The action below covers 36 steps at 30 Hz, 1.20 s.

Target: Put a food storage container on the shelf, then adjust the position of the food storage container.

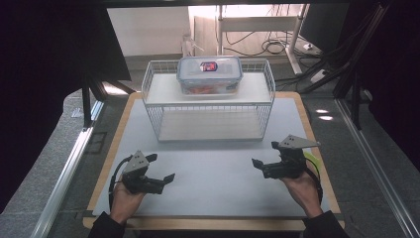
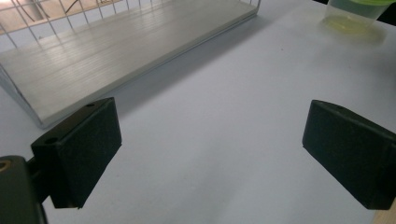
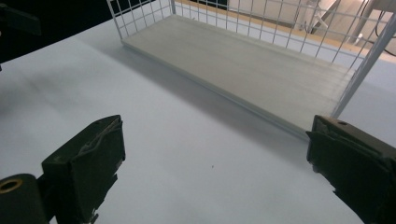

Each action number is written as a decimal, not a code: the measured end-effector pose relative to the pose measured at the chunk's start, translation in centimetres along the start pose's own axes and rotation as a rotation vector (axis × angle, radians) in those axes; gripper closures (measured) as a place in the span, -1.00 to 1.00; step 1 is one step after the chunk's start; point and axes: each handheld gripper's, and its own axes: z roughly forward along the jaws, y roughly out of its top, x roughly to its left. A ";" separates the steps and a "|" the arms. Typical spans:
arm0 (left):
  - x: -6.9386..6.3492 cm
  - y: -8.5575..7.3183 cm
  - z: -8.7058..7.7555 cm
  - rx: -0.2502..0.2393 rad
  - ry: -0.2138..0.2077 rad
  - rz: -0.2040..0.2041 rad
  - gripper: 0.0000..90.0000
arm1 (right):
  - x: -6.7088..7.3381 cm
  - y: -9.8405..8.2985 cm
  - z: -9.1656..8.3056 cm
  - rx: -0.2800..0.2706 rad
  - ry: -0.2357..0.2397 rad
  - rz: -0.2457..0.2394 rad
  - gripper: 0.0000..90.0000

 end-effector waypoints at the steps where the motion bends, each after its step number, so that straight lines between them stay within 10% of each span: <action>1: -0.1 -0.2 0.0 0.002 -0.001 -0.002 -0.90 | 0.0 -0.3 -0.1 -0.001 0.000 -0.001 -0.90; 18: -0.7 -1.5 0.5 0.074 0.029 0.028 -0.90 | -1.4 -2.7 -0.9 0.073 -0.099 0.078 -0.95; 30: -1.0 -1.5 0.8 0.088 0.010 0.041 -0.87 | -5.4 -3.4 -4.6 0.115 -0.305 0.129 0.65; 36: -1.0 -1.4 0.8 0.086 0.009 0.038 -0.87 | -7.4 -4.3 -6.1 0.131 -0.394 0.164 1.00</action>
